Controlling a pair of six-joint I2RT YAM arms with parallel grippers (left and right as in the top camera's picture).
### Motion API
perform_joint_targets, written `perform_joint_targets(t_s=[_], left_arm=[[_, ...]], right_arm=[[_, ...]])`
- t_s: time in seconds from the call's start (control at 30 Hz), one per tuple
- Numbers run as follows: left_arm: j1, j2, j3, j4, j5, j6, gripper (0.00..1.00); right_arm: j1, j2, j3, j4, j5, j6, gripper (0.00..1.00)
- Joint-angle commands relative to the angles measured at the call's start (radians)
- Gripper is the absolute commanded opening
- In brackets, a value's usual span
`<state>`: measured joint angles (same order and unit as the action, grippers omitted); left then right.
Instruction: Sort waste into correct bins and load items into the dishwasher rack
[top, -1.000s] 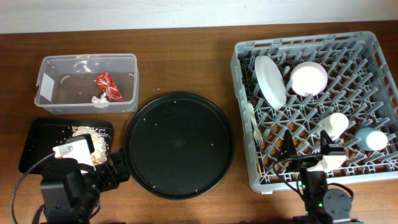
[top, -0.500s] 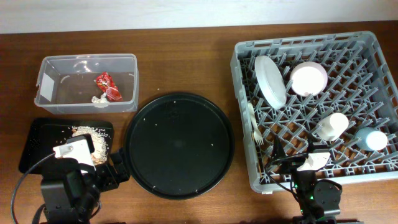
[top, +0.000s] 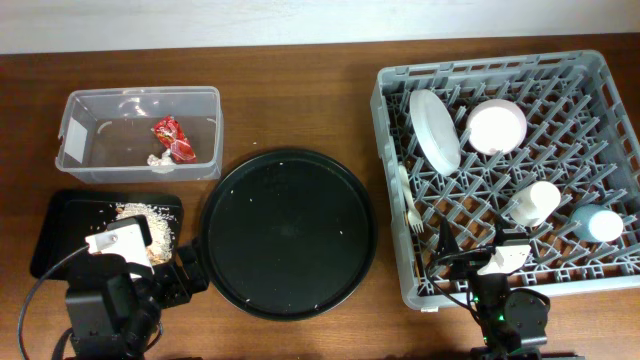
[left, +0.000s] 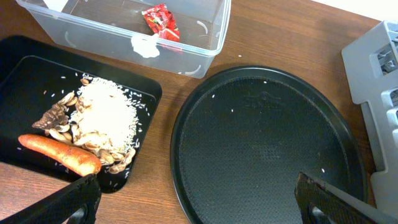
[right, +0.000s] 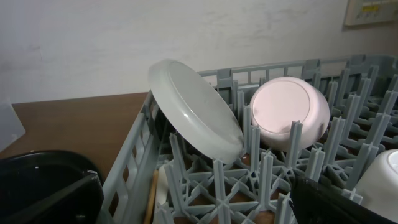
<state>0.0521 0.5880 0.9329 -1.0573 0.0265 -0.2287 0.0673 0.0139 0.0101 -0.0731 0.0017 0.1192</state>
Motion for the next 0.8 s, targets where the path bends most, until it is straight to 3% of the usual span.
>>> perform_joint_targets(t_s=[0.0,0.33,0.63,0.77], left_arm=[[0.001,-0.005,-0.001,0.001,0.011,-0.006,0.99],[0.000,-0.045,-0.059,0.001,0.001,-0.006,0.99],[-0.090,-0.401,-0.551,0.520,0.002,-0.001,0.99],[-0.107,-0.531,-0.733,0.768,0.035,0.096,0.99]], right_arm=[[0.005,-0.010,-0.005,-0.006,-0.013,-0.007,0.99],[0.005,-0.010,-0.005,-0.006,-0.013,-0.007,0.99],[0.005,-0.010,-0.005,-0.006,-0.013,-0.007,0.99],[0.005,-0.010,-0.005,-0.006,-0.013,-0.007,0.99]])
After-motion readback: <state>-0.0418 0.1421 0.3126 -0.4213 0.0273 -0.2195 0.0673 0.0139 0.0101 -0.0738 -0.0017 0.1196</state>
